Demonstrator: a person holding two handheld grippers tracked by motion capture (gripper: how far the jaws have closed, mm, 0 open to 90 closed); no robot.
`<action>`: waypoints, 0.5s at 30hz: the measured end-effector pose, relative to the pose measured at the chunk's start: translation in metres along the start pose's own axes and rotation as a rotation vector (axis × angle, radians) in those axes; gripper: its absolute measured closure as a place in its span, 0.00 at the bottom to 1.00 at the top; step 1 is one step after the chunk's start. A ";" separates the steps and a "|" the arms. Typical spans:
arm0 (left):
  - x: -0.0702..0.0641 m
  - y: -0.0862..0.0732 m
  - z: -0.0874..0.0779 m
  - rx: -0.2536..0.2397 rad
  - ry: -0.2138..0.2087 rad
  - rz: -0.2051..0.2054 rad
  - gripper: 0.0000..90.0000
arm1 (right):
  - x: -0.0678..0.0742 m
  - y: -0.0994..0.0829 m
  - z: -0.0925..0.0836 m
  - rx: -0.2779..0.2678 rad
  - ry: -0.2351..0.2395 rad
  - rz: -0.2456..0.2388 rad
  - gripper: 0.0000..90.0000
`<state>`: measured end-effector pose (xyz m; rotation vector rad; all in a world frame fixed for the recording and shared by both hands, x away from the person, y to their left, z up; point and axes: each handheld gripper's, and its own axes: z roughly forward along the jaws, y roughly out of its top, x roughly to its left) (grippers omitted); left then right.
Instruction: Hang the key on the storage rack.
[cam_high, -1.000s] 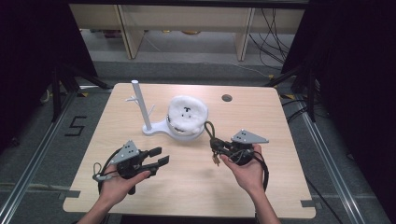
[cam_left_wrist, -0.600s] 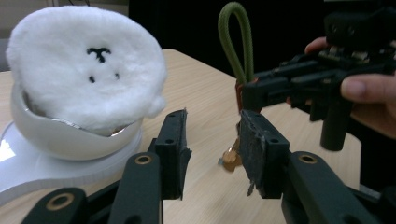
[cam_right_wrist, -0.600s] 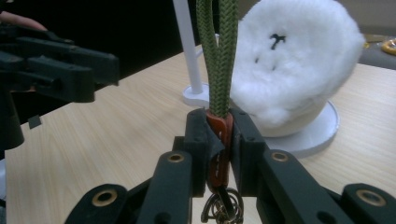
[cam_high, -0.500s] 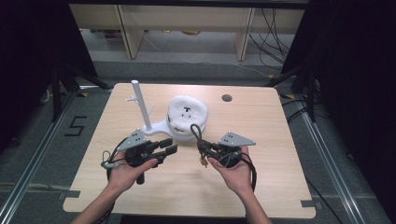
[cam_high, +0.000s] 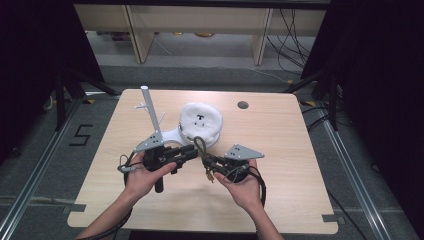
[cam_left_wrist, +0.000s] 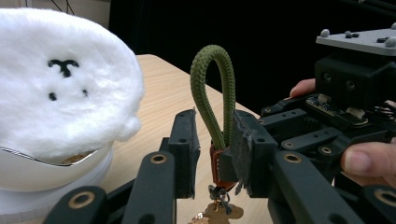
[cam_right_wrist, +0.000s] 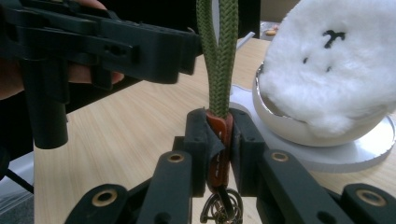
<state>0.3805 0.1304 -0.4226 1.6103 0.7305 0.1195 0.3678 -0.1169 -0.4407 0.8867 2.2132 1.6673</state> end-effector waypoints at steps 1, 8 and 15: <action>0.000 0.000 0.001 0.000 -0.004 -0.006 0.78 | 0.000 0.000 0.000 -0.005 -0.002 -0.006 0.88; 0.004 0.000 0.003 -0.010 -0.021 -0.043 0.82 | 0.003 0.003 0.002 -0.001 0.024 -0.001 0.88; 0.004 0.001 0.002 -0.020 -0.037 -0.049 0.89 | 0.005 0.004 0.003 -0.006 0.037 -0.004 0.88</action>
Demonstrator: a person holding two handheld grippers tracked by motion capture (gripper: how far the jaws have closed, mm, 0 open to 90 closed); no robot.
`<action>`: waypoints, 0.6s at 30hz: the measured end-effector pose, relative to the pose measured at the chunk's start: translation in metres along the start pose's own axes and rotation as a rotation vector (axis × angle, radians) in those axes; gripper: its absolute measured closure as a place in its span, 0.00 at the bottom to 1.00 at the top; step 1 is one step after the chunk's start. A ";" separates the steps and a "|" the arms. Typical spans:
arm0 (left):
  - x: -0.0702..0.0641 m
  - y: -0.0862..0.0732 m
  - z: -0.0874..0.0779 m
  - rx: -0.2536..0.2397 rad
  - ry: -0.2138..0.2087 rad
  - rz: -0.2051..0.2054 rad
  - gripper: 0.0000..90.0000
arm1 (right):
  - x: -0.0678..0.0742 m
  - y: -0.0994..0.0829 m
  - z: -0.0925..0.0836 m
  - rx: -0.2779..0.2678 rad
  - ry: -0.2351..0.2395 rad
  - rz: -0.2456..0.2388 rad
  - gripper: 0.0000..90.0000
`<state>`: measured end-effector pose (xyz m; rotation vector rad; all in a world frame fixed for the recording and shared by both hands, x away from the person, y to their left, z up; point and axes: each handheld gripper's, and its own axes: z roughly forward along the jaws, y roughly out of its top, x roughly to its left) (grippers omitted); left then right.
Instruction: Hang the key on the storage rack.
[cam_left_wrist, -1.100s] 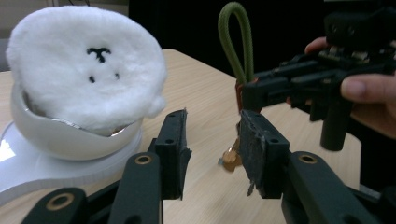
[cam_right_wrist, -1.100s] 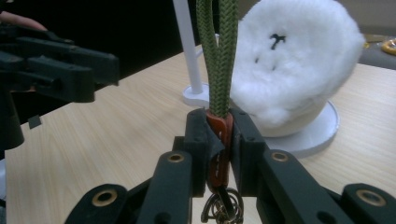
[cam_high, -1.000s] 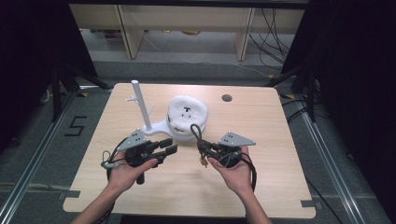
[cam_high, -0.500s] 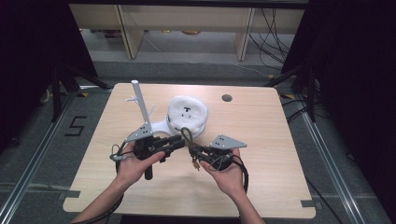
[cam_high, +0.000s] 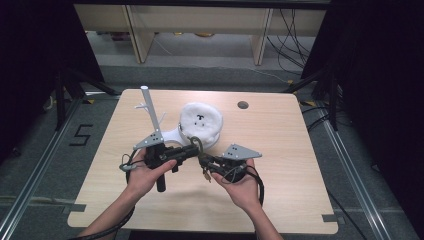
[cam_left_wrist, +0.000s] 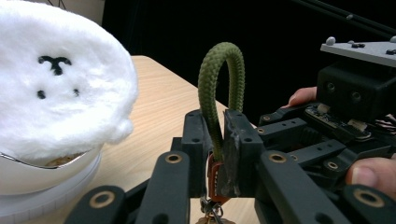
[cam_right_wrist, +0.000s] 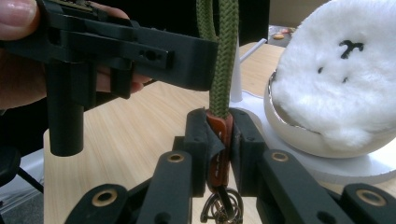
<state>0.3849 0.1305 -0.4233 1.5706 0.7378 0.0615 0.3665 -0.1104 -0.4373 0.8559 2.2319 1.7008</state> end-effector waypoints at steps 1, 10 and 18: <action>0.000 0.000 0.000 0.001 -0.005 0.001 0.89 | 0.000 0.000 0.000 -0.005 -0.004 -0.014 0.88; -0.004 0.002 -0.002 0.000 -0.002 0.025 0.93 | 0.001 0.001 0.001 0.009 -0.012 -0.029 0.88; -0.004 0.005 -0.007 -0.010 0.056 0.077 0.93 | 0.001 0.002 0.001 0.018 -0.021 -0.032 0.76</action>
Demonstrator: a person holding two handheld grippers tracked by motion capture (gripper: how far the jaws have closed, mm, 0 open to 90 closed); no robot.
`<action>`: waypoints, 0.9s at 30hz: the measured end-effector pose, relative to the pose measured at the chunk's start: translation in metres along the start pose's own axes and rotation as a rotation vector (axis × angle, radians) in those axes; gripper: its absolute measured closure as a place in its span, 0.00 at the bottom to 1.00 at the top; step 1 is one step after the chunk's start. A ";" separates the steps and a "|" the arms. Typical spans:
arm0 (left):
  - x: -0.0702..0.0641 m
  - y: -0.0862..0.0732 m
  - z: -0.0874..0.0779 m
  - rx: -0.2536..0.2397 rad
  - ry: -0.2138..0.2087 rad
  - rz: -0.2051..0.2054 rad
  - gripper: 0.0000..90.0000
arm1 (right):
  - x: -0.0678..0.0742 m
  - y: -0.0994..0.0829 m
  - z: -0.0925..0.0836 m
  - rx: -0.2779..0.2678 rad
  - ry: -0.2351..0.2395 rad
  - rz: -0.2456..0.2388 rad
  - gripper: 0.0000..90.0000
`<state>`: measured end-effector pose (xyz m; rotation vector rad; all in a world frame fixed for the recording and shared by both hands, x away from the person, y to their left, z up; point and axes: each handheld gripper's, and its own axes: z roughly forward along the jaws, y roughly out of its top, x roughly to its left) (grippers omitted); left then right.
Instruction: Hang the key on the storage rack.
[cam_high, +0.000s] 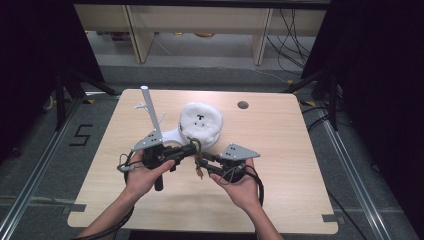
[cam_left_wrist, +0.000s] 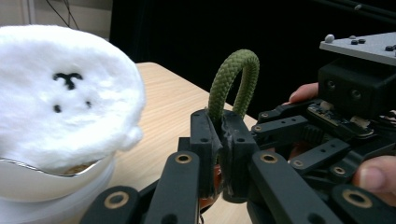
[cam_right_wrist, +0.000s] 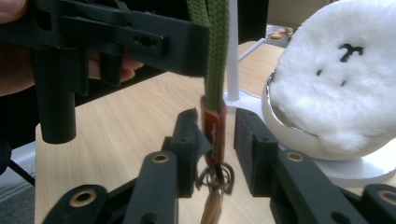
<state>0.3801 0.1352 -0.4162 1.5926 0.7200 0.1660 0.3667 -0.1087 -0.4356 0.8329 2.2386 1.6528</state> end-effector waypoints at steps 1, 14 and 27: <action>0.001 0.000 -0.001 -0.002 0.007 0.006 0.93 | -0.001 0.000 -0.001 0.000 -0.009 -0.008 0.74; 0.007 0.004 -0.020 -0.014 0.087 0.040 0.94 | -0.011 -0.005 -0.014 0.008 -0.071 -0.005 0.58; 0.019 0.002 -0.045 -0.019 0.153 0.051 0.94 | -0.024 -0.018 -0.027 -0.001 -0.165 0.011 0.46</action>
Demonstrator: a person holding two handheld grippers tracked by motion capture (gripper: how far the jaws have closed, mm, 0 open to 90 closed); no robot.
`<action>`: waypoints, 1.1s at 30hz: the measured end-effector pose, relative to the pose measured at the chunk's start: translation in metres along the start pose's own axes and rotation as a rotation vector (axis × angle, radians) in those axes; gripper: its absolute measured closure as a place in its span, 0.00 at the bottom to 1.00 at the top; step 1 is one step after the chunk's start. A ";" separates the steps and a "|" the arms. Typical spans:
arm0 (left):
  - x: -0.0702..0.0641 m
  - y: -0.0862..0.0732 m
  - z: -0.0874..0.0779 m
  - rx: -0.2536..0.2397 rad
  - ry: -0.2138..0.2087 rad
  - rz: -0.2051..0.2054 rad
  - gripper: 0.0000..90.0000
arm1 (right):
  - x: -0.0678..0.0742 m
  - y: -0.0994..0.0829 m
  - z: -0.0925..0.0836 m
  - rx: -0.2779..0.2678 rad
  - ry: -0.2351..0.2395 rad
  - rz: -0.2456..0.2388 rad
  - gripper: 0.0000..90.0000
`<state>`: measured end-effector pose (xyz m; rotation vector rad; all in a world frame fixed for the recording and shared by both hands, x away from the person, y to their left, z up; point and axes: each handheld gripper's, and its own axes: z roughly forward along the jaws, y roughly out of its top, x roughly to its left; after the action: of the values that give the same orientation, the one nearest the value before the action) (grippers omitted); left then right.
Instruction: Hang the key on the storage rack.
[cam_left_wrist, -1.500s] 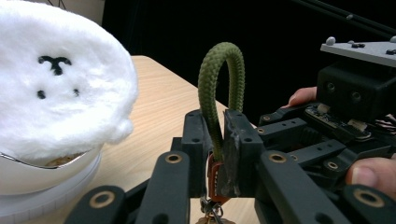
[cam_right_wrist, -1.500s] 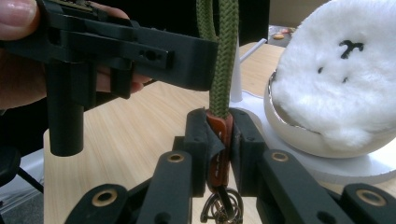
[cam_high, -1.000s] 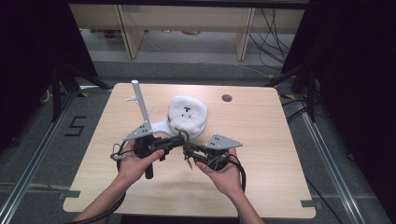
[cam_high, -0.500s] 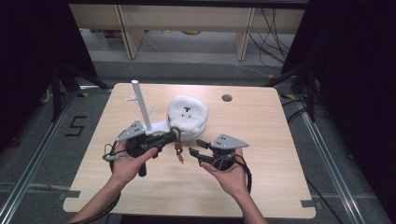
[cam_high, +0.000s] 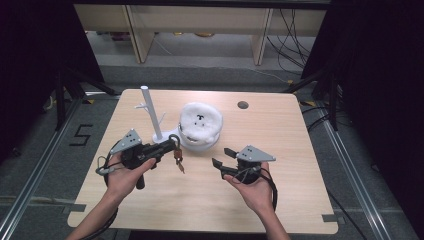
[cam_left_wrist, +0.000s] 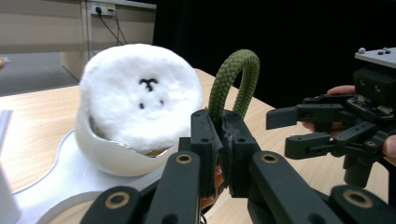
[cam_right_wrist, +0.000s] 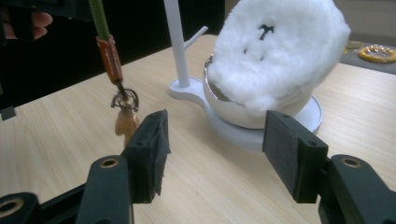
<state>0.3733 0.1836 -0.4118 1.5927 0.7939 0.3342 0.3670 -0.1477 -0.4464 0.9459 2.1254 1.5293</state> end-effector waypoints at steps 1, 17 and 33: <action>0.001 0.000 -0.002 -0.002 0.003 -0.002 0.94 | 0.001 -0.001 0.000 0.004 0.000 0.023 0.46; 0.018 0.001 -0.026 -0.022 0.071 -0.012 0.93 | -0.012 -0.010 -0.010 -0.036 -0.107 0.011 0.39; 0.029 0.005 -0.040 -0.044 0.114 -0.020 0.93 | -0.021 -0.016 -0.025 -0.122 -0.102 0.160 0.62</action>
<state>0.3709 0.2326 -0.4060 1.5343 0.8832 0.4286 0.3615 -0.1823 -0.4541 1.1478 1.9026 1.6278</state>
